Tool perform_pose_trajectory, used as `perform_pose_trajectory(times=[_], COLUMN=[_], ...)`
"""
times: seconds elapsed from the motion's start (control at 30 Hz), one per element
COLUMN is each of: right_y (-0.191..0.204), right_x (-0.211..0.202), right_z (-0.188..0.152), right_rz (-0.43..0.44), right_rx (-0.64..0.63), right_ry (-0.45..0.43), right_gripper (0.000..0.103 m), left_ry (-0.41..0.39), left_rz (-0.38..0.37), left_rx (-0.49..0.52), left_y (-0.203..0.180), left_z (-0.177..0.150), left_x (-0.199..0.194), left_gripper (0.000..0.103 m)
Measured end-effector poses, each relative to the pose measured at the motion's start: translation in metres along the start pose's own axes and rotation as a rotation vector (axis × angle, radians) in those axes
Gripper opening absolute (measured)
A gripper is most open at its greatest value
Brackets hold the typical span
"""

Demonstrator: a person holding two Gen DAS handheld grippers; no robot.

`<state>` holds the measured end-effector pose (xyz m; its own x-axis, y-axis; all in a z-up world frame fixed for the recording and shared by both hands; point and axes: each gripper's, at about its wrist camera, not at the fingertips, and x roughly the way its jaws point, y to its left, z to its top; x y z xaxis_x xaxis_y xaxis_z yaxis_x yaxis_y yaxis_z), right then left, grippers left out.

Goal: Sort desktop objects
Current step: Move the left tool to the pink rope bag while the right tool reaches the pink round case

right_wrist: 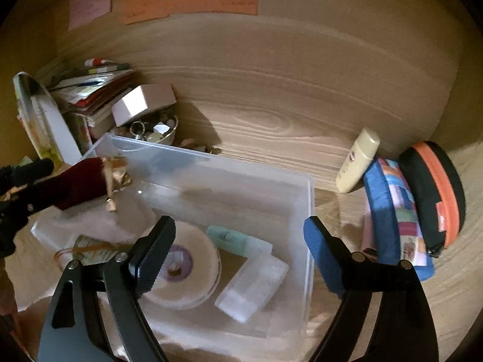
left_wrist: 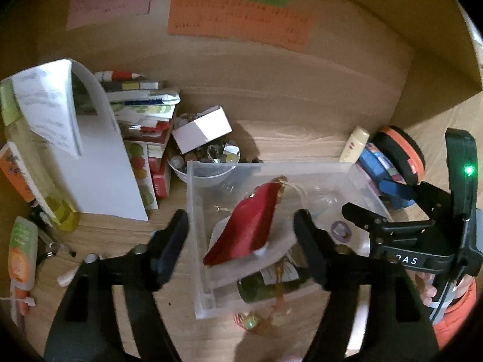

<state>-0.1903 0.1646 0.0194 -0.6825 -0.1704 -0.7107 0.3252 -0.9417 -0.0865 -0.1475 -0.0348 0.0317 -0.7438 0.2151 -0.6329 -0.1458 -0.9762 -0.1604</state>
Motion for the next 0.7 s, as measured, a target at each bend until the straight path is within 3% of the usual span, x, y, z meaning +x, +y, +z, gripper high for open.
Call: perform_pose_trajectory(times=[0.27, 0.53, 0.7], right_y=[-0.003, -0.005, 0.001], right_x=[-0.039, -0.076, -0.088], right_z=[-0.024, -0.062, -0.081], right_rz=[0.024, -0.014, 0.012], right_rx=[0.012, -0.035, -0.047], right_ry=[-0.035, -0.066, -0.075], right_gripper=[0.086, 0.087, 0.087], left_ry=[0.015, 0.119, 0.213], left_rz=[0.022, 0.077, 0.01], left_rx=[0.07, 0.159, 0.112], left_y=[-0.002, -0.006, 0.003], left_z=[-0.027, -0.09, -0.126], left_x=[-0.034, -0.039, -0.047], left_gripper=[0.086, 0.09, 0.09])
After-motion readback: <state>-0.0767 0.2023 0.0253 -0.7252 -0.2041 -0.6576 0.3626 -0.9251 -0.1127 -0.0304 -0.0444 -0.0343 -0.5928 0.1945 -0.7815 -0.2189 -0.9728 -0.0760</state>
